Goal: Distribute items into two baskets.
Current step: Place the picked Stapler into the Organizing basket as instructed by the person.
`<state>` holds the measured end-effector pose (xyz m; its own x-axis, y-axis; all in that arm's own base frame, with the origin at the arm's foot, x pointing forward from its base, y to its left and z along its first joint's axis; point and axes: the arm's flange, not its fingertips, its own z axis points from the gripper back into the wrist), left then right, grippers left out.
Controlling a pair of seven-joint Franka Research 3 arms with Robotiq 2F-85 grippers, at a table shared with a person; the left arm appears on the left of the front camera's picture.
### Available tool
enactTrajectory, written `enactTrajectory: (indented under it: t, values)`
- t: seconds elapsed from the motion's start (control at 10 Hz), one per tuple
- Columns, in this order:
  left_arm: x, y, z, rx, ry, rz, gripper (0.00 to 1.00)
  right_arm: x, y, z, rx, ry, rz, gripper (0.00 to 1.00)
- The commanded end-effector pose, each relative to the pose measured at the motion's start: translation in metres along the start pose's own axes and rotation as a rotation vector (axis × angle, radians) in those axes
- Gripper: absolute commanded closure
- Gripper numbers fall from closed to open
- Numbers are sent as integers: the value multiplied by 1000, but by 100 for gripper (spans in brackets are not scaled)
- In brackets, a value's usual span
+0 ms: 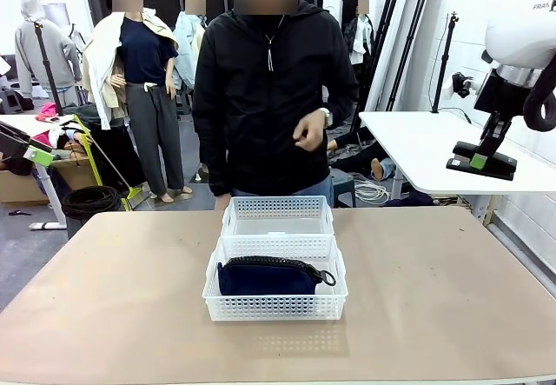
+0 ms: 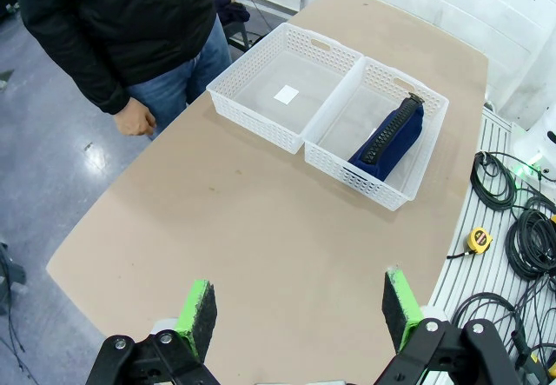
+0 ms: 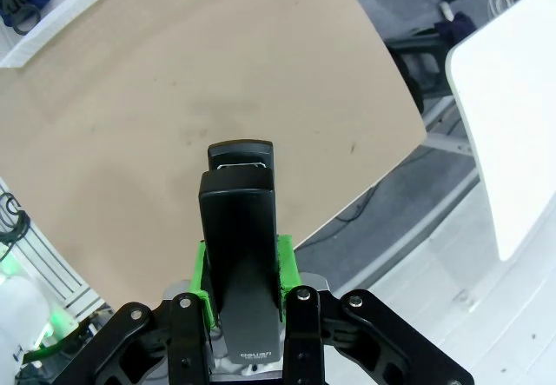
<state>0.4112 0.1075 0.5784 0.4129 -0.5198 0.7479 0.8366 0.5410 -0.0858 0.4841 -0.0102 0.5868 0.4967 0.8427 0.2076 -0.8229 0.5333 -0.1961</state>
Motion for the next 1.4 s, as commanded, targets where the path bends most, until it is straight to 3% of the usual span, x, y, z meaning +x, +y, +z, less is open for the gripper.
enactTrajectory:
  t: [0.0, 1.0, 1.3]
  values:
    - [-1, -1, 1, -9, -17, 0, 0, 2, 0, 0, -14, -4, -11, 100]
    - [-1, -1, 1, -9, -17, 0, 0, 0, 0, 0, 0, 0, 0, 100]
    - [-1, -1, 1, -9, -17, 0, 0, 27, -28, -10, 66, -33, 70, 100]
